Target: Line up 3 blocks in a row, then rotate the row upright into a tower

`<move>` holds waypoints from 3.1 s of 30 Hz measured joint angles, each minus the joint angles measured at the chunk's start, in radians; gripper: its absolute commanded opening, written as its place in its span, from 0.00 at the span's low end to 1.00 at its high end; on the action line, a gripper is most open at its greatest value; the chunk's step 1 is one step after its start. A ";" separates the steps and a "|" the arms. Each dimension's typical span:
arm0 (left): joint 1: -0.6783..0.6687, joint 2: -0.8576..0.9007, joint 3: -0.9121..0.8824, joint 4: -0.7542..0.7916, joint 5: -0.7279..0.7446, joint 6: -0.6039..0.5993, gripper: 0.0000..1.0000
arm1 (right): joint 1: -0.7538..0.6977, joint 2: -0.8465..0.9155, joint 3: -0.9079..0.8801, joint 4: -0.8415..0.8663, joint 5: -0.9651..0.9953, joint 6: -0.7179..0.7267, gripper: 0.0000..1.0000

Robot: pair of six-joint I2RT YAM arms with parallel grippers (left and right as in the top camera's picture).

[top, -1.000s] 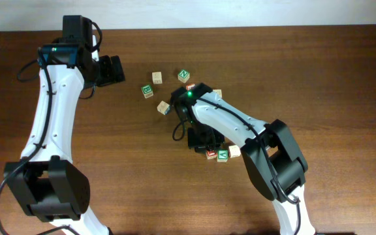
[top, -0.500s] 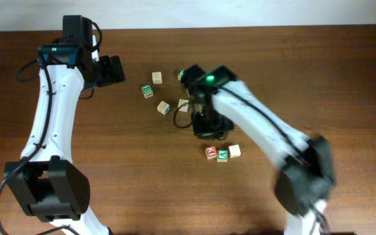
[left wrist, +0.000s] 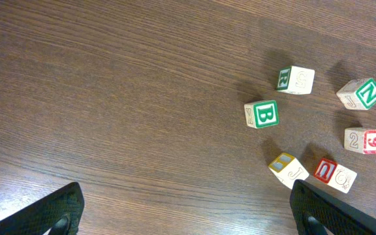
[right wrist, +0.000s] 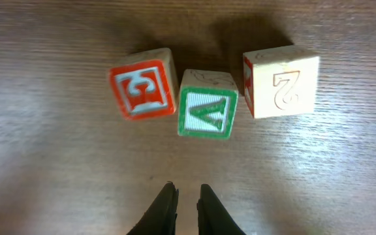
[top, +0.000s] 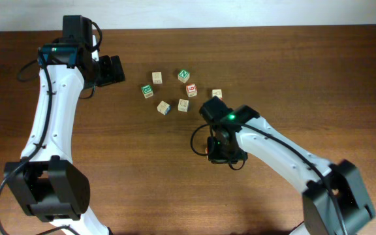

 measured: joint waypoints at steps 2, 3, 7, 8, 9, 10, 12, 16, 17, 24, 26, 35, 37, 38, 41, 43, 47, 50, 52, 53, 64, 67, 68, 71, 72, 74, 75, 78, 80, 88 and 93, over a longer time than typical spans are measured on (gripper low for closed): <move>0.000 0.000 0.000 0.000 0.000 0.000 0.99 | 0.000 0.056 0.000 0.000 -0.005 0.002 0.13; 0.000 0.000 0.000 0.000 0.000 0.000 0.99 | 0.000 0.068 0.000 0.001 -0.006 0.004 0.13; 0.000 0.000 0.000 0.000 0.000 0.000 0.99 | 0.000 0.133 -0.002 0.007 -0.006 0.005 0.13; 0.000 0.000 0.000 0.000 0.000 0.000 0.99 | 0.000 0.138 -0.002 0.008 -0.002 0.005 0.13; 0.000 0.000 0.000 0.000 0.000 0.000 0.99 | 0.000 0.139 -0.002 0.010 0.005 0.005 0.13; 0.000 0.000 0.000 0.000 0.000 0.000 0.99 | 0.000 0.139 -0.002 0.014 0.009 0.004 0.13; 0.000 0.000 0.000 0.000 0.000 0.000 0.99 | 0.000 0.139 -0.002 0.027 0.031 -0.003 0.13; 0.000 0.000 0.000 0.000 0.000 0.000 0.99 | -0.016 0.139 -0.002 0.053 0.063 -0.048 0.13; 0.000 0.000 0.000 0.000 0.000 0.000 0.99 | -0.022 0.139 -0.002 0.065 0.068 -0.060 0.13; 0.000 0.000 0.000 -0.001 0.000 0.000 0.99 | -0.037 0.139 0.014 0.026 0.076 -0.161 0.08; 0.000 0.000 0.000 -0.002 0.000 0.000 0.99 | -0.058 0.138 0.082 -0.047 0.071 -0.167 0.09; 0.000 0.000 0.000 0.000 0.000 0.000 0.99 | -0.108 0.137 0.131 0.151 0.042 -0.213 0.11; 0.000 0.000 0.000 0.000 0.000 0.000 0.99 | -0.107 0.150 0.131 0.152 0.032 -0.216 0.11; 0.000 0.000 0.000 0.000 0.000 0.000 0.99 | -0.107 0.162 0.131 0.151 0.022 -0.217 0.11; 0.000 0.000 0.000 -0.001 0.000 0.000 0.99 | -0.103 0.179 0.130 0.145 0.004 -0.217 0.11; 0.000 0.000 0.000 0.000 0.000 0.000 0.99 | -0.097 0.179 0.130 0.124 0.000 -0.217 0.11; 0.000 0.000 0.000 0.000 0.000 0.000 0.99 | -0.097 0.179 0.130 0.093 0.000 -0.217 0.11; 0.000 0.000 0.000 0.000 0.000 0.000 0.99 | -0.097 0.179 0.130 0.087 0.000 -0.217 0.11; 0.000 0.000 0.000 0.000 0.000 0.000 0.99 | -0.097 0.179 0.127 0.085 0.000 -0.217 0.11; 0.000 0.000 0.000 0.000 0.000 0.000 0.99 | -0.097 0.179 0.124 0.085 0.000 -0.217 0.11; 0.000 0.000 0.000 0.000 0.000 0.000 0.99 | -0.097 0.180 0.095 0.072 -0.003 -0.217 0.11; 0.000 0.000 0.000 0.000 0.000 0.000 0.99 | -0.097 0.180 0.094 0.046 -0.003 -0.217 0.12; 0.000 0.000 0.000 0.000 0.000 0.000 0.99 | -0.097 0.180 0.092 0.035 -0.004 -0.216 0.11; 0.000 0.000 0.000 0.000 0.000 0.000 0.99 | -0.097 0.180 0.091 0.019 -0.004 -0.211 0.11; 0.000 0.000 0.000 0.000 0.000 0.000 0.99 | -0.097 0.180 0.091 0.020 -0.003 -0.207 0.11; 0.000 0.000 0.000 0.000 0.000 0.000 0.99 | -0.097 0.180 0.091 0.020 -0.003 -0.190 0.11; 0.000 0.000 0.000 0.000 0.000 0.000 0.99 | -0.097 0.180 0.091 0.020 -0.003 -0.175 0.12; 0.000 0.000 0.000 0.000 0.000 0.000 0.99 | -0.105 0.180 0.091 0.025 -0.006 -0.136 0.12; 0.000 0.000 0.000 0.000 0.000 0.000 0.99 | -0.109 0.180 0.091 0.027 -0.008 -0.118 0.11; 0.000 0.000 0.000 0.000 0.000 0.000 0.99 | -0.109 0.180 0.090 0.030 -0.006 -0.055 0.11; 0.000 0.000 0.000 0.000 0.000 0.000 0.99 | -0.109 0.180 0.090 0.034 -0.003 -0.017 0.10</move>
